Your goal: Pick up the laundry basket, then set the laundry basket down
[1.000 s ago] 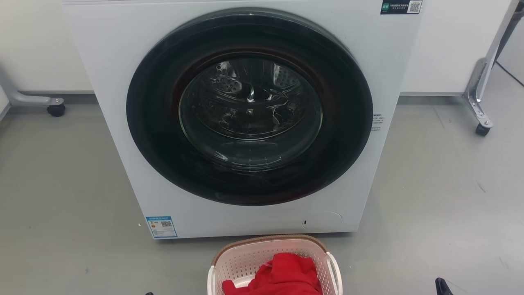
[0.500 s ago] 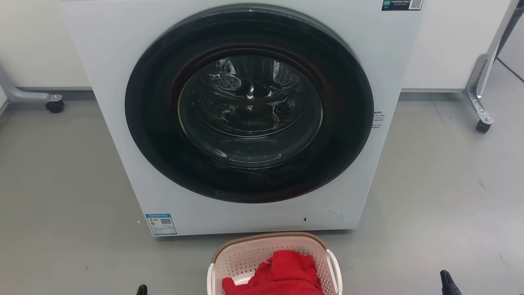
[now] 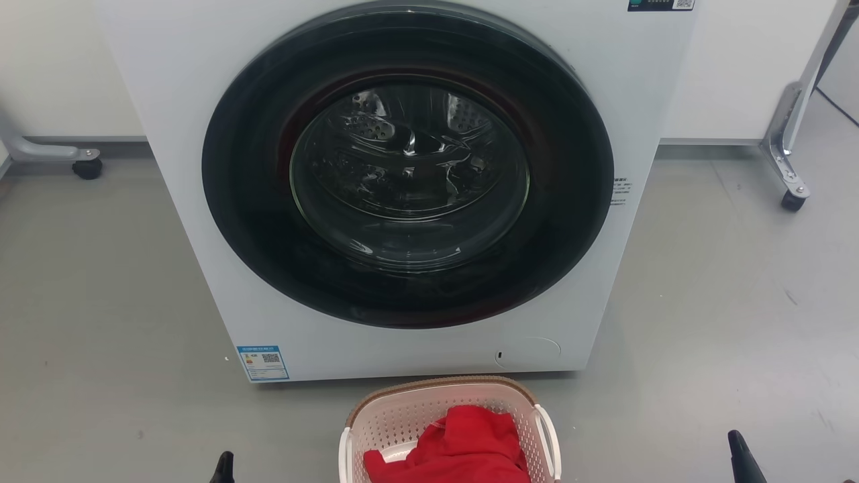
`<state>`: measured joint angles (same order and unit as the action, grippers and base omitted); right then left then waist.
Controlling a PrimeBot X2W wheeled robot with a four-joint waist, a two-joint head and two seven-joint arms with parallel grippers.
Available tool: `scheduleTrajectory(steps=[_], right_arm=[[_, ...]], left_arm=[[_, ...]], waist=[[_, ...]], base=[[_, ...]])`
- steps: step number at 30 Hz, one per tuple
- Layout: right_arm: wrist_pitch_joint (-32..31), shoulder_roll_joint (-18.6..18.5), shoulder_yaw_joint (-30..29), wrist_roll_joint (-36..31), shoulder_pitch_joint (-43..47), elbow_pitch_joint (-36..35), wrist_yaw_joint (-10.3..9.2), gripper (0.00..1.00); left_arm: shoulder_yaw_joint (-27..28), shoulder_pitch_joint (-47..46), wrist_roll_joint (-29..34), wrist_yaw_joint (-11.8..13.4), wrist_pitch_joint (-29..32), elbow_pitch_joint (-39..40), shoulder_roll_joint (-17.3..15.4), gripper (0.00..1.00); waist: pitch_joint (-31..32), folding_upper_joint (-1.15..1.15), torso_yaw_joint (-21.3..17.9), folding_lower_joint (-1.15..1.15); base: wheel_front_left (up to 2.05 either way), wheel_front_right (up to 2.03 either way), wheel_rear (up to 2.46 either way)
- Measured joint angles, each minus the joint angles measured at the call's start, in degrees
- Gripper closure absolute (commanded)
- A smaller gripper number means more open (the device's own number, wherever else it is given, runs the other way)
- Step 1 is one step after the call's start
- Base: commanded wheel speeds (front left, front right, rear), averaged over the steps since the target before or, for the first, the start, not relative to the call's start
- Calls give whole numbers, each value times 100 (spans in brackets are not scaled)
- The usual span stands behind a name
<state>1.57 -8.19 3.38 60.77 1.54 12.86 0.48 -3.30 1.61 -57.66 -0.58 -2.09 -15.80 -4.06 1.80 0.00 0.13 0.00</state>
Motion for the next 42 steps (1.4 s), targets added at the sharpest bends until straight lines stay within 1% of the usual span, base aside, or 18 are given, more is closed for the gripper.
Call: scheduleTrajectory(steps=[2, 19, 26, 27, 29, 39, 42], right_arm=[[-29, 24, -53, 143, -15, 20, 7, 100], [-352, 248, -479, 1319, -265, 186, 265, 100], [-463, 335, -655, 1824, -370, 242, 361, 100], [-501, 350, -681, 1897, -376, 254, 377, 100], [-514, 378, -728, 2023, -408, 277, 412, 100], [-714, 501, -981, 2728, -575, 372, 559, 100], [-764, 542, -1055, 2947, -611, 396, 609, 100]], left_arm=[[45, -34, -140, -30, 38, -1, 9, 100], [366, -264, -1452, -298, 368, -46, 64, 100], [508, -357, -2001, -360, 511, -65, 85, 100], [524, -374, -2079, -404, 532, -66, 89, 100], [558, -401, -2213, -407, 566, -69, 100, 100], [757, -526, -2971, -595, 764, -94, 141, 100], [823, -564, -3226, -606, 817, -108, 146, 100]], waist=[[-9, 0, -1, 0], [-83, 0, -6, 0], [-114, 0, -8, 0], [-118, 0, -8, 0], [-127, 0, -9, 0], [-171, 0, -12, 0], [-184, 0, -13, 0]], base=[[0, 0, 0], [0, 0, 0], [0, 0, 0], [0, 0, 0], [0, 0, 0], [0, 0, 0], [0, 0, 0]])
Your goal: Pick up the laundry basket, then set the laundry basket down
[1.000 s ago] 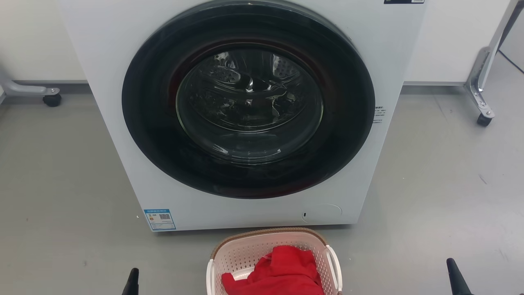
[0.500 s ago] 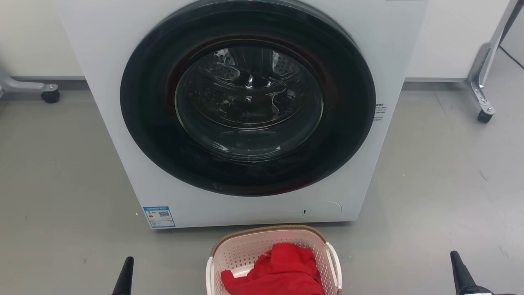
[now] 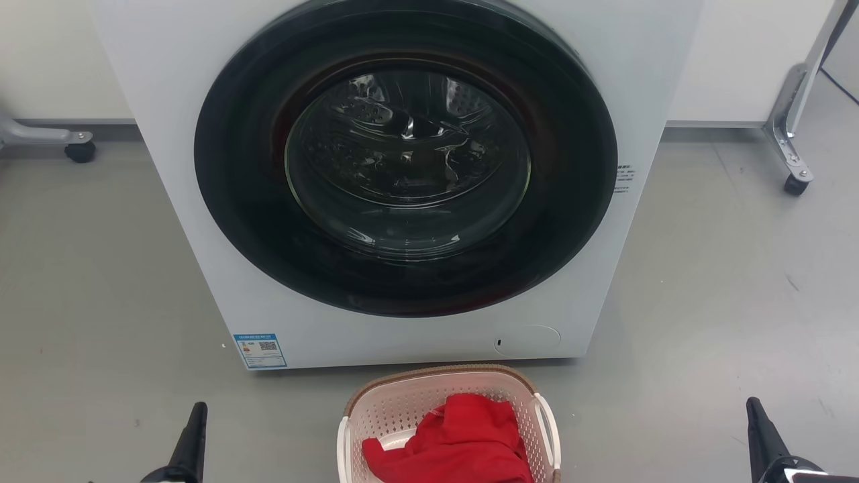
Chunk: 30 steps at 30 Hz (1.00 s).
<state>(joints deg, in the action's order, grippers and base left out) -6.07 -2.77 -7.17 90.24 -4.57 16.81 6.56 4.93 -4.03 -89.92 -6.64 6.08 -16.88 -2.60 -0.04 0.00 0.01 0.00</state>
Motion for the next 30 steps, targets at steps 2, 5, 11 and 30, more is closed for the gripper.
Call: scheduleTrajectory(steps=[2, 5, 11, 30], right_arm=[[-43, 21, -40, 112, -20, 22, 5, 100], [-43, 27, -49, 118, -45, 23, 9, 100], [-43, 27, -49, 118, -59, 24, 9, 100], [-43, 29, -49, 119, -59, 25, 33, 100]], left_arm=[[29, -44, -100, -45, 44, -4, 4, 100], [34, -59, -172, -45, 44, -5, 12, 100], [34, -59, -171, -45, 44, -7, 13, 100], [34, -59, -172, -45, 44, -7, 14, 100]], waist=[[-7, 0, -1, 0], [-6, 0, -1, 0], [-7, 0, -1, 0], [-6, 0, -1, 0]], base=[[0, 0, 0], [0, 0, 0], [0, 0, 0], [0, 0, 0]])
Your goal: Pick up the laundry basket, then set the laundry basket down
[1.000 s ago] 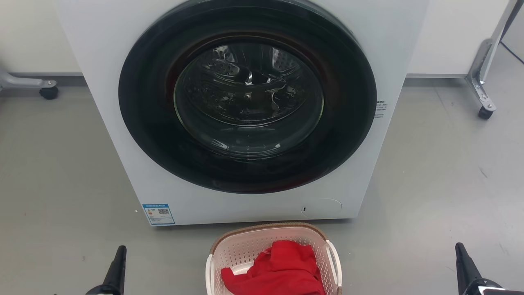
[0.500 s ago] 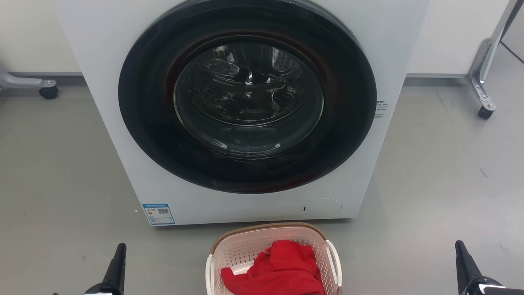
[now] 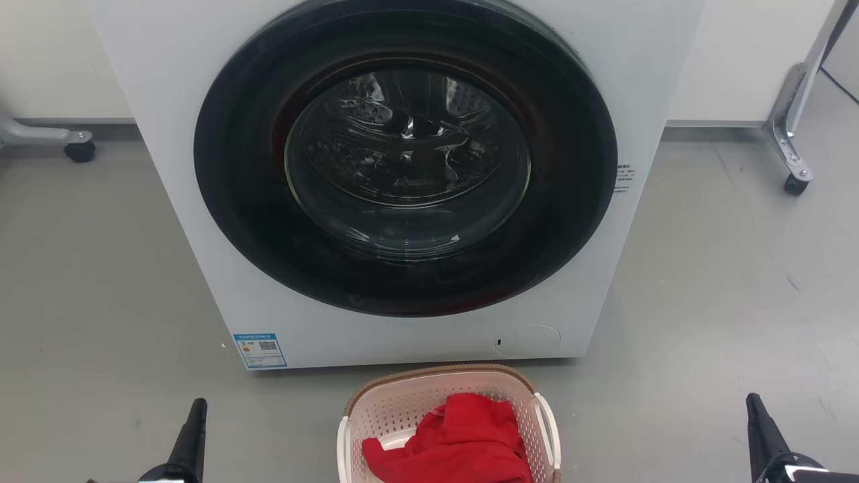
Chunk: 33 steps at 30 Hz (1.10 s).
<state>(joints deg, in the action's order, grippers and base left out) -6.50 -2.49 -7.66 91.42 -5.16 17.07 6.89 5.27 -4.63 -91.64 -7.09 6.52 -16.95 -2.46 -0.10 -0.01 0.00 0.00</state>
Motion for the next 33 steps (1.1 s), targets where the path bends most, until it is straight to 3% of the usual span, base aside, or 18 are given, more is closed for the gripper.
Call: scheduleTrajectory(steps=[33], right_arm=[[1, 1, 1, 0, 0, 1, 1, 100]], left_arm=[[-1, 0, -5, 0, 0, 0, 0, 100]], waist=[[0, 0, 0, 0]], base=[[0, 0, 0]])
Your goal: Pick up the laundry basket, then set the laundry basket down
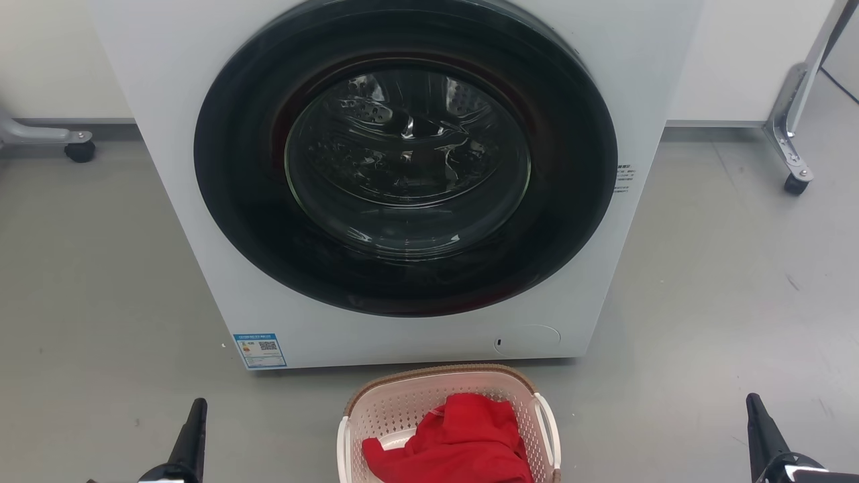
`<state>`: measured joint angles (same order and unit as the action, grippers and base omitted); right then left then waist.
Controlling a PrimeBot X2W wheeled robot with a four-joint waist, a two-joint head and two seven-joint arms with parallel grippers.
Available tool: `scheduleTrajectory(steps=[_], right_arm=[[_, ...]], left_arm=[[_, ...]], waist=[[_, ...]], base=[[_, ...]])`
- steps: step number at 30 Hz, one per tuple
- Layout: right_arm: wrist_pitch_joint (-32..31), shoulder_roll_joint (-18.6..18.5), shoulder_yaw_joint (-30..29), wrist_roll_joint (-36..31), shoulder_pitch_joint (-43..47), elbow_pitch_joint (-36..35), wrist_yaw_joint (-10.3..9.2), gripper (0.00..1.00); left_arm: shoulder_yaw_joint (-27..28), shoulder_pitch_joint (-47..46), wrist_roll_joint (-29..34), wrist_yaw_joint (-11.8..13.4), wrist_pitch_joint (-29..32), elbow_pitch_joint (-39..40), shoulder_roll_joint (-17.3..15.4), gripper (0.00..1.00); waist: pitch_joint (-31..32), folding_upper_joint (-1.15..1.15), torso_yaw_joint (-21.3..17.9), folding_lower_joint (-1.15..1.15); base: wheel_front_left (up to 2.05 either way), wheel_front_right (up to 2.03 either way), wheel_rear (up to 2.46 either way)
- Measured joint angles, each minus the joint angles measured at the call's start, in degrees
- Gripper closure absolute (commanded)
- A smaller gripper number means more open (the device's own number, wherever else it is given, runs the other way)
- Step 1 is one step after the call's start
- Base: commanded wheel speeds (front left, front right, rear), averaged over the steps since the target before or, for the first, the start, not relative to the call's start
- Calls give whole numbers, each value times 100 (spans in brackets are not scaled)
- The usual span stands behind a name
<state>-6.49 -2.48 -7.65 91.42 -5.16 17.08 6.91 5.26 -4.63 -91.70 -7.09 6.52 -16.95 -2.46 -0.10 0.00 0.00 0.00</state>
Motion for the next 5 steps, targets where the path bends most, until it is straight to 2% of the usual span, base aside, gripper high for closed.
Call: scheduleTrajectory(steps=[5], right_arm=[[0, 0, 0, 1, 0, 0, 0, 100]], left_arm=[[0, 0, 0, 0, 0, 0, 0, 100]], waist=[[0, 0, 0, 0]], base=[[0, 0, 0]])
